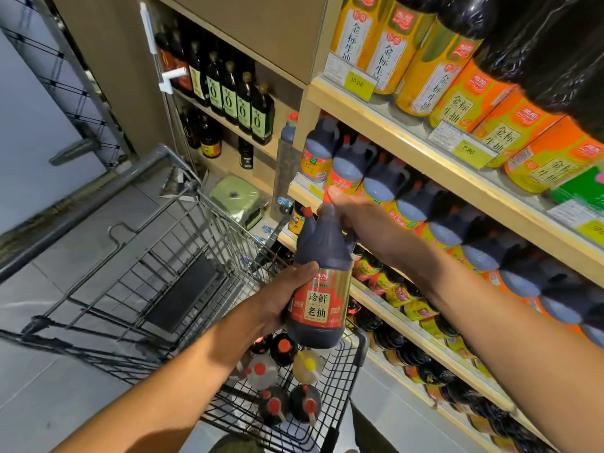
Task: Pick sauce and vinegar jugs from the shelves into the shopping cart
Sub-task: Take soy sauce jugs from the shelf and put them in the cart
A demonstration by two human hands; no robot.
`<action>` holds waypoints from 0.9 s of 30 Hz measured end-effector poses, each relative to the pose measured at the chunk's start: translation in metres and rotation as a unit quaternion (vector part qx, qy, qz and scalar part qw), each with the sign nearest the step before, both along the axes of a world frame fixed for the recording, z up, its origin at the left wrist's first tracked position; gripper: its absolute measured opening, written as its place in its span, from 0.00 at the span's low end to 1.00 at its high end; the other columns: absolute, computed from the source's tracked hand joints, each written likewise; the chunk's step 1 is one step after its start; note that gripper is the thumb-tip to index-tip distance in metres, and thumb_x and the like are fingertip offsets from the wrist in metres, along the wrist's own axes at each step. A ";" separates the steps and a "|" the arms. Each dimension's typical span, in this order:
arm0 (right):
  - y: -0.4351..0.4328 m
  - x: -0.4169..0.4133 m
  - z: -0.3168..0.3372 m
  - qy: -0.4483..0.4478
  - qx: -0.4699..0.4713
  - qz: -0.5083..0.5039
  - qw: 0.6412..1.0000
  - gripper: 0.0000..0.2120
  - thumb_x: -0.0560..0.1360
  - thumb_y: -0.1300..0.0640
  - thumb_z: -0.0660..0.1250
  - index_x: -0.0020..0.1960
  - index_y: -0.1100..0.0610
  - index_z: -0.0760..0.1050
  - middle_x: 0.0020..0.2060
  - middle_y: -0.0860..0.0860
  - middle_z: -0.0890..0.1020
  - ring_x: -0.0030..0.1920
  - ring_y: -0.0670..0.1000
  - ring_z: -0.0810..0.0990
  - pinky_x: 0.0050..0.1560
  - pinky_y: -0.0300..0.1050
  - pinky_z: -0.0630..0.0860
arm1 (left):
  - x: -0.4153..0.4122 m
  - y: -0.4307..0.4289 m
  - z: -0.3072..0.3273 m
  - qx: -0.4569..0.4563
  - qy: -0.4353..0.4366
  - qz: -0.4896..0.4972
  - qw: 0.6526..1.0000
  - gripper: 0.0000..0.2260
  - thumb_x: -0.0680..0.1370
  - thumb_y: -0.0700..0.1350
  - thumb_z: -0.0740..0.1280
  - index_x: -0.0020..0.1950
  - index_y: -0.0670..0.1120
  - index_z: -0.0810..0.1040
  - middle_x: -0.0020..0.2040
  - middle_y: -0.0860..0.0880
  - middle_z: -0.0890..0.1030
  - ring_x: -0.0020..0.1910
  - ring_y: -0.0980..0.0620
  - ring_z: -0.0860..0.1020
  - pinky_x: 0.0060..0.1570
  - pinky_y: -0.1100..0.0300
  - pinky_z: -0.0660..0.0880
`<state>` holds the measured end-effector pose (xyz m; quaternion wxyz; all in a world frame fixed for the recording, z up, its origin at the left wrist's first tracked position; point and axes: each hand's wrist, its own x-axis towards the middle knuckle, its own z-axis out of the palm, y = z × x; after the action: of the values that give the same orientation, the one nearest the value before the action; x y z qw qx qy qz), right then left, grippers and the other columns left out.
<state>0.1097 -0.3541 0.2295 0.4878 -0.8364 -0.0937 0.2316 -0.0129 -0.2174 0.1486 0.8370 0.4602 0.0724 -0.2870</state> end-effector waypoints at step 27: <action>0.024 -0.076 -0.322 0.223 -0.272 0.086 0.932 0.20 0.80 0.59 0.63 0.71 0.56 0.73 0.57 0.49 0.78 0.52 0.53 0.77 0.51 0.45 0.76 | -0.092 0.165 -0.097 0.104 0.158 0.261 0.947 0.53 0.55 0.67 0.82 0.70 0.37 0.74 0.65 0.32 0.78 0.65 0.30 0.76 0.67 0.33 0.70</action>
<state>0.0336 -0.3299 -0.0920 0.2283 -0.8529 0.0128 0.4694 -0.1046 -0.0522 0.0514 0.8077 0.4584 0.3512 -0.1185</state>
